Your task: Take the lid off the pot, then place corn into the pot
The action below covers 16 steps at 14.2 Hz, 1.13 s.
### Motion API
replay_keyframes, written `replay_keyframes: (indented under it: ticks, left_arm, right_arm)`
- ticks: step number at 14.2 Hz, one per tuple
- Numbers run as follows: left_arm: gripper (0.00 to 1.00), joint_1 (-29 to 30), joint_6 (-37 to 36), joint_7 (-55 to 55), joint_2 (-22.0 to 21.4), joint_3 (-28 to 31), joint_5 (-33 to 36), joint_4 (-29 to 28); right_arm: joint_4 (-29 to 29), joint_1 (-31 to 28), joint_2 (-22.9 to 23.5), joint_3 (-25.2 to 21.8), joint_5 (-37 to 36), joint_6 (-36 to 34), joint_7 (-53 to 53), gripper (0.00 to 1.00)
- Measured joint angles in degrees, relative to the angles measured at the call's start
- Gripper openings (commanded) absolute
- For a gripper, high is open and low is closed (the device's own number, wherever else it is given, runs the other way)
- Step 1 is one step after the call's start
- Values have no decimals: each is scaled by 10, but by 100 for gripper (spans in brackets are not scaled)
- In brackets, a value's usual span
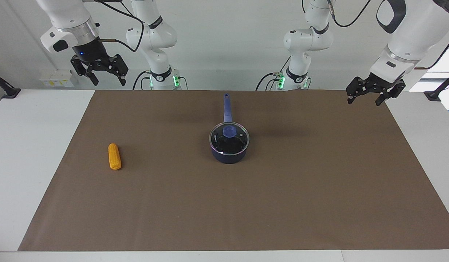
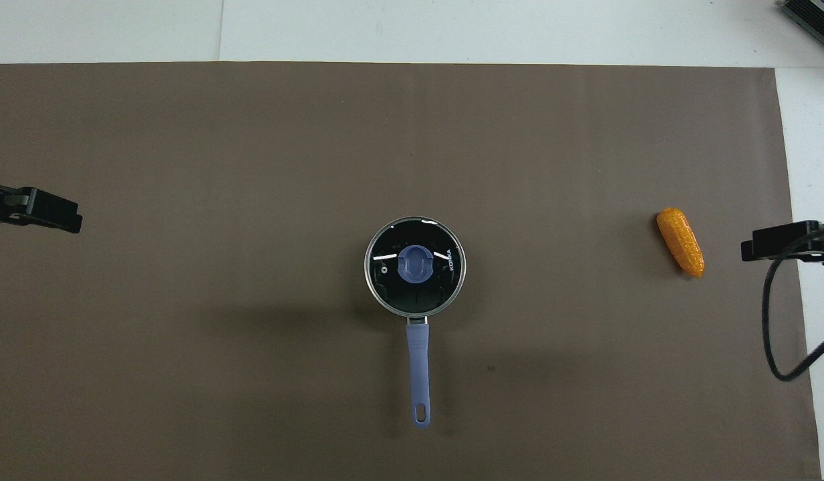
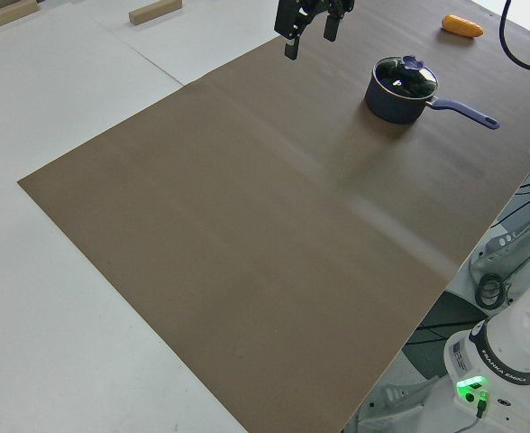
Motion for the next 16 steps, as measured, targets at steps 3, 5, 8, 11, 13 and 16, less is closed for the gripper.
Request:
replay_keyframes:
  ticks: [3, 5, 8, 11, 13, 16]
  left_arm:
    - [100, 0, 0, 0, 0, 0, 0, 0]
    - [100, -1, 2, 0, 0, -1, 0, 0]
    - [100, -3, 16, 0, 1, -2, 0, -1]
    - [100, -8, 68, 2, 4, -6, 0, -14]
    - [100, -19, 109, 3, 9, -8, 0, -32]
    - [100, -29, 157, 3, 17, -9, 0, -60]
  right_arm:
    - [0, 0, 0, 0, 0, 0, 0, 100]
    - [0, 0, 0, 0, 0, 0, 0, 100]
    - [0, 0, 0, 0, 0, 0, 0, 100]
    - [0, 0, 0, 0, 0, 0, 0, 100]
    - [0, 0, 0, 0, 0, 0, 0, 100]
    - [0, 0, 0, 0, 0, 0, 0, 100]
